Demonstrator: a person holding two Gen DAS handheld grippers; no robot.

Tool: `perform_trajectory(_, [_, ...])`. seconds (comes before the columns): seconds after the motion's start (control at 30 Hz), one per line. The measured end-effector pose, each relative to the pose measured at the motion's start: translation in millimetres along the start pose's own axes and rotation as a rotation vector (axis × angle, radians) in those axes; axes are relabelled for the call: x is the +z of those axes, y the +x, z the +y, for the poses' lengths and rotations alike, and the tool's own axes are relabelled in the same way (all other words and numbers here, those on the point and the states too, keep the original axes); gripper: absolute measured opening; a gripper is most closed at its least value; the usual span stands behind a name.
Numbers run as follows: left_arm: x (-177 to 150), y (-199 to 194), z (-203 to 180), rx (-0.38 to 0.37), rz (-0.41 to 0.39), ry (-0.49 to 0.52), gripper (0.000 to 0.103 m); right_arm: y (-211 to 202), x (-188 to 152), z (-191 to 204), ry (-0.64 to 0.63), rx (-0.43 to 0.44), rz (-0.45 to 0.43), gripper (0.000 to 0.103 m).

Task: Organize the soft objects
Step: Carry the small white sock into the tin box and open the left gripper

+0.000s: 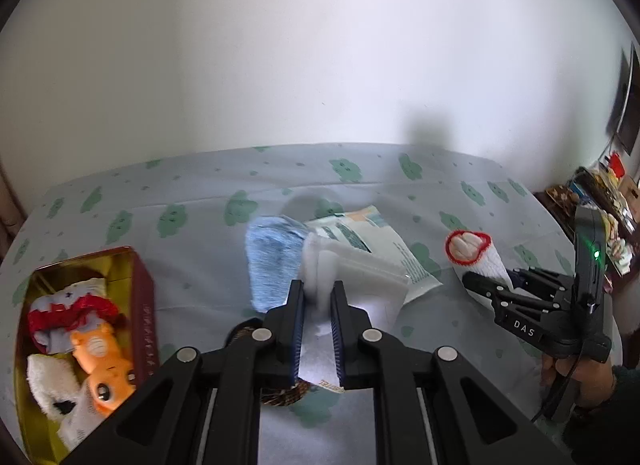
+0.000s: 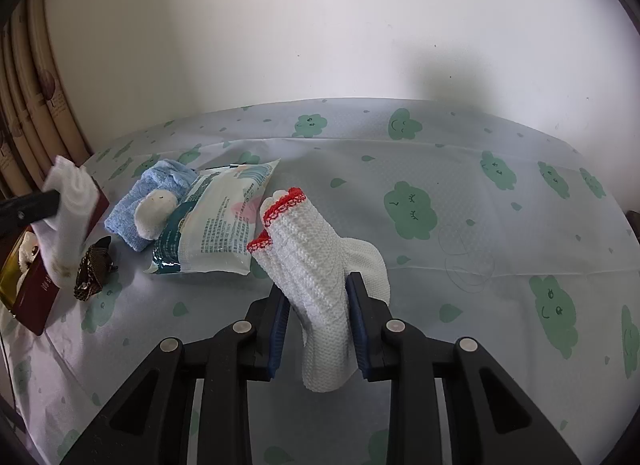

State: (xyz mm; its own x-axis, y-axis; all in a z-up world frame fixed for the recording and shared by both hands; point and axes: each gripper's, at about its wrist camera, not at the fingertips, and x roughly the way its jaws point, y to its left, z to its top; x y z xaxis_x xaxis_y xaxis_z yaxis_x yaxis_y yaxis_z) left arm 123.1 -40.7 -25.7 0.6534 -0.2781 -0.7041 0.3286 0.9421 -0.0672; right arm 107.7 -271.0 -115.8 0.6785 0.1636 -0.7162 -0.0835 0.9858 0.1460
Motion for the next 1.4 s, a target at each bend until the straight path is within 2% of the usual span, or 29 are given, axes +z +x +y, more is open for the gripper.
perform_trajectory(0.2, [2,-20,24,0.052,-0.012,-0.042,0.013,0,0,1,0.000,-0.001,0.000,0.026])
perform_trajectory(0.57, [-11,-55,95,0.209,-0.005,-0.122,0.013,0,0,0,0.000,-0.001,0.001,0.026])
perform_trajectory(0.9, [-31,-61,158,0.329,0.027,-0.231,0.013,0,0,1,0.001,-0.001,0.003,0.026])
perform_trajectory(1.13, [-41,-60,182,0.377,0.048,-0.257,0.013,0,0,1,0.001,0.000,0.004,0.026])
perform_trajectory(1.4, [-45,-52,197,0.393,0.056,-0.281,0.013,1,0,1,0.002,-0.001,0.004,0.026])
